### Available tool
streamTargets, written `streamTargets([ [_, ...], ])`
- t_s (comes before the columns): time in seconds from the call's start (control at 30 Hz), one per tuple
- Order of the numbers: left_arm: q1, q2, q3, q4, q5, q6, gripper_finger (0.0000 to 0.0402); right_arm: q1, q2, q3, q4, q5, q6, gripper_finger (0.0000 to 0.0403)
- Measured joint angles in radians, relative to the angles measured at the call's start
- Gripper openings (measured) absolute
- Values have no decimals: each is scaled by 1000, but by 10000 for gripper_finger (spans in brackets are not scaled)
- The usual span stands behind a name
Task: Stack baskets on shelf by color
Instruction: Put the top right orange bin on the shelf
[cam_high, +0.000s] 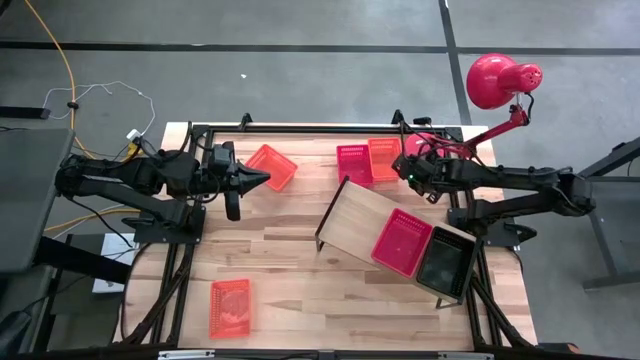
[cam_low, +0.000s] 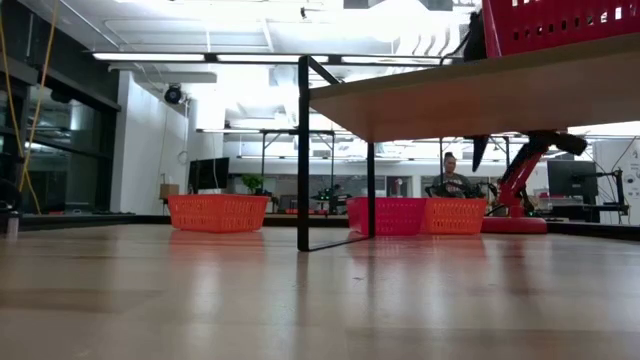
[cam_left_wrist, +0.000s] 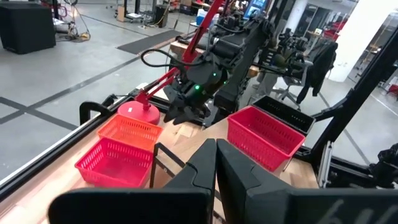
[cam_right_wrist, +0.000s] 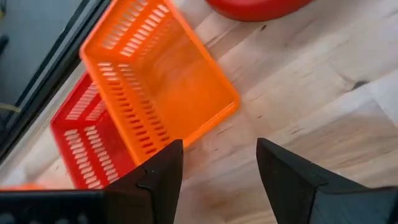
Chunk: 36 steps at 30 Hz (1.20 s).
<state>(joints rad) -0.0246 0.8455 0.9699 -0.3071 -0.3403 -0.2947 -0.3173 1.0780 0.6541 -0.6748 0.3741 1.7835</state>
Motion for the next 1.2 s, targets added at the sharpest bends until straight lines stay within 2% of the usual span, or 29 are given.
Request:
streamTargets([
  [0.33, 0, 1, 0, -61, 0, 21, 0, -50, 177, -3, 147, -16, 56, 191],
  [0.47, 0, 1, 0, -74, 0, 21, 0, -68, 234, -3, 167, -20, 111, 191],
  [0.67, 0, 1, 0, -78, 0, 19, 0, -86, 293, -3, 191, -45, 101, 183],
  [0.8, 0, 1, 0, -79, -1, 19, 0, -89, 307, -3, 186, -43, 101, 140],
  [1.0, 0, 1, 0, -79, -15, 42, 0, -86, 284, -3, 192, 25, 79, 17],
  [1.2, 0, 1, 0, -86, -15, 37, 0, -79, 189, 22, 186, 123, -8, 7],
])
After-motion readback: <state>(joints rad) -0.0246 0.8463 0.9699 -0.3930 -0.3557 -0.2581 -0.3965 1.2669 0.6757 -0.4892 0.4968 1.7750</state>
